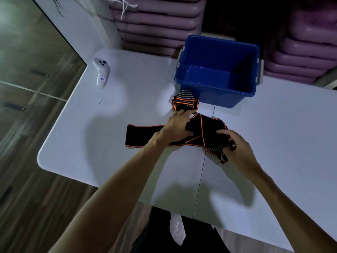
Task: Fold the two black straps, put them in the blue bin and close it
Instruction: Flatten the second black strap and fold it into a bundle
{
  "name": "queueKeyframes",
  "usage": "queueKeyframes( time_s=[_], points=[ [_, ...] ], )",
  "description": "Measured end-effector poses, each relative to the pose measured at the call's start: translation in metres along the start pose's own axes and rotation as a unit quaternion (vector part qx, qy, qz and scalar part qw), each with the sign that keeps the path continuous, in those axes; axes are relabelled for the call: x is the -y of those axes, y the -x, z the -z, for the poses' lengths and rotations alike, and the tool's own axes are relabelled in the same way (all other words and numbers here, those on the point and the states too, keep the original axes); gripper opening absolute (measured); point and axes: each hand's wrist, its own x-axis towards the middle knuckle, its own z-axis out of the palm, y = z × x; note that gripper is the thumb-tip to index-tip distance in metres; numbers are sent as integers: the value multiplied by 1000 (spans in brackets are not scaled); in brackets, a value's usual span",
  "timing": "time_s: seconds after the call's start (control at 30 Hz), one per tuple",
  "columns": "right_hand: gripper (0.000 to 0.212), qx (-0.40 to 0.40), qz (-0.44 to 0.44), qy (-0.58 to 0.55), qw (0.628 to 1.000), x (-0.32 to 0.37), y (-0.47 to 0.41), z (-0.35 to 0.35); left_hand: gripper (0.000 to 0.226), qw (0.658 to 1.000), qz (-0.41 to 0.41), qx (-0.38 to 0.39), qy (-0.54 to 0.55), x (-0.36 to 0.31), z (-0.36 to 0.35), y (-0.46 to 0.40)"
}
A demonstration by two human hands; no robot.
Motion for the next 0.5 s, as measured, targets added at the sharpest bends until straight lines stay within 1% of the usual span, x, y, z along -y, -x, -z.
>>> queueKeyframes(
  time_s=[0.1,0.17,0.27,0.3,0.4,0.43,0.5],
  points=[
    [68,-23,-15,-22,999,-1,0,14,69,1000,6,-6,1,17,-2,0],
    [66,-48,-14,-24,998,-4,0,21,60,1000,-1,-15,6,28,-4,2],
    [58,-75,-12,-15,997,-11,0,29,58,997,-5,-61,39,31,-4,10],
    [57,-82,-13,-13,996,-13,-1,31,54,996,-13,-81,43,30,-3,14],
    [56,-98,-15,-8,995,-16,-5,36,27,987,-77,-138,23,30,4,34],
    [56,-104,-15,-11,994,-16,-6,38,23,986,-83,-145,23,30,8,44],
    [54,-109,-14,-23,994,-17,-8,41,22,983,-90,-160,19,32,16,65]
  ],
)
